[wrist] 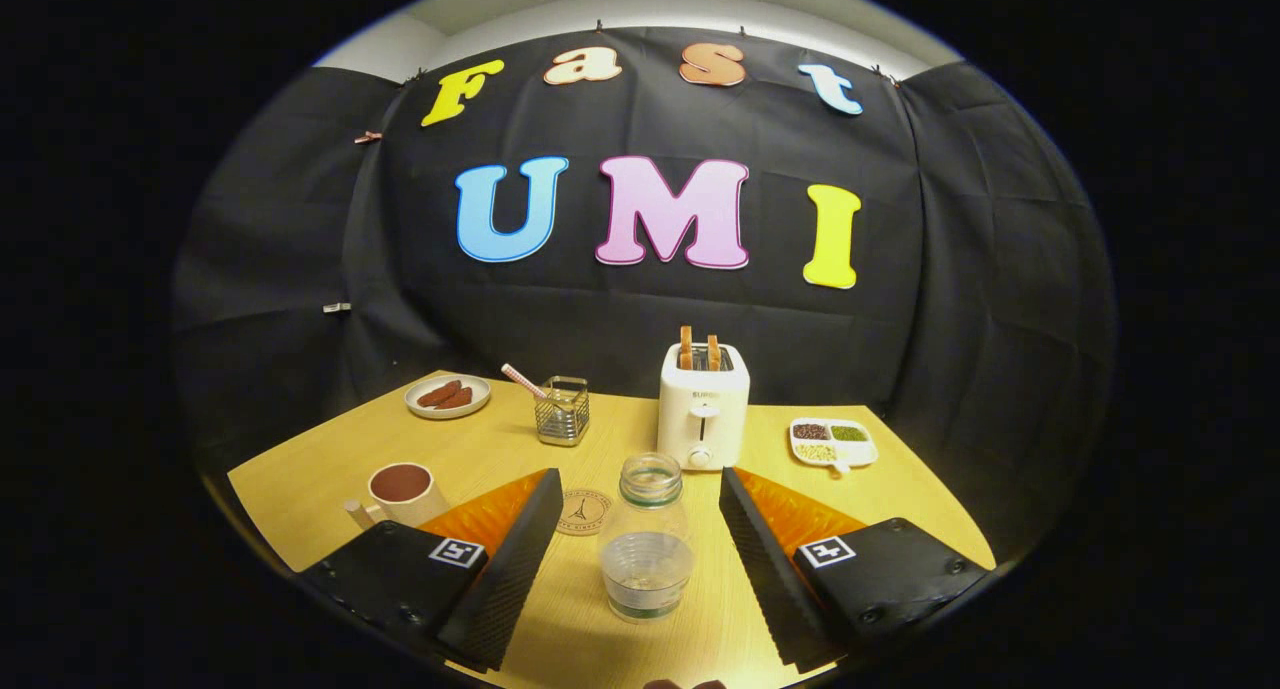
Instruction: Take the bottle from table, then pour the juice into the cup, finally place the bottle on the coaster
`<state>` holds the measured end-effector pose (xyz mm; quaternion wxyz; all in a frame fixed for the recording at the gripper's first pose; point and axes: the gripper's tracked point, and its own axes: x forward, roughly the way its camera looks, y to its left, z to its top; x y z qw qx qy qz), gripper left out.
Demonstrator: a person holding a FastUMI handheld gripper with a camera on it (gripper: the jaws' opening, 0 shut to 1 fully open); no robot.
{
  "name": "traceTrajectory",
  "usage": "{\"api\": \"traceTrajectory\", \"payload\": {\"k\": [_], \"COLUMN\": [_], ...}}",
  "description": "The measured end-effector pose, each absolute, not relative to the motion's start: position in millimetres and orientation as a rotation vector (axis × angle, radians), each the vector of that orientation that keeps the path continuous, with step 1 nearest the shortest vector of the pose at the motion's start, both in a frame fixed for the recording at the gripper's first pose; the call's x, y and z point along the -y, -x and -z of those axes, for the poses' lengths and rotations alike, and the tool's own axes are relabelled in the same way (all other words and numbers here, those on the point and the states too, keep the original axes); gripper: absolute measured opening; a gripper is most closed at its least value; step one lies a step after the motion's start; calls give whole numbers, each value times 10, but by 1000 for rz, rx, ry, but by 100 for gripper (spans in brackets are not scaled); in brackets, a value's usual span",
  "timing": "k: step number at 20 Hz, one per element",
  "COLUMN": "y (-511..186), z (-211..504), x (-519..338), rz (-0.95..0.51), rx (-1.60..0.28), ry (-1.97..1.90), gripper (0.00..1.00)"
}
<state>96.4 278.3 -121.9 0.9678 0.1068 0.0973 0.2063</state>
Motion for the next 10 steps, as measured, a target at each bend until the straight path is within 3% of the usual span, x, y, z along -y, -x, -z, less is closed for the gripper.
{"api": "traceTrajectory", "payload": {"k": [10], "y": [-1104], "z": [1824], "x": [-2897], "rz": [-428], "rx": [-218], "ry": [-235], "gripper": [98]}}
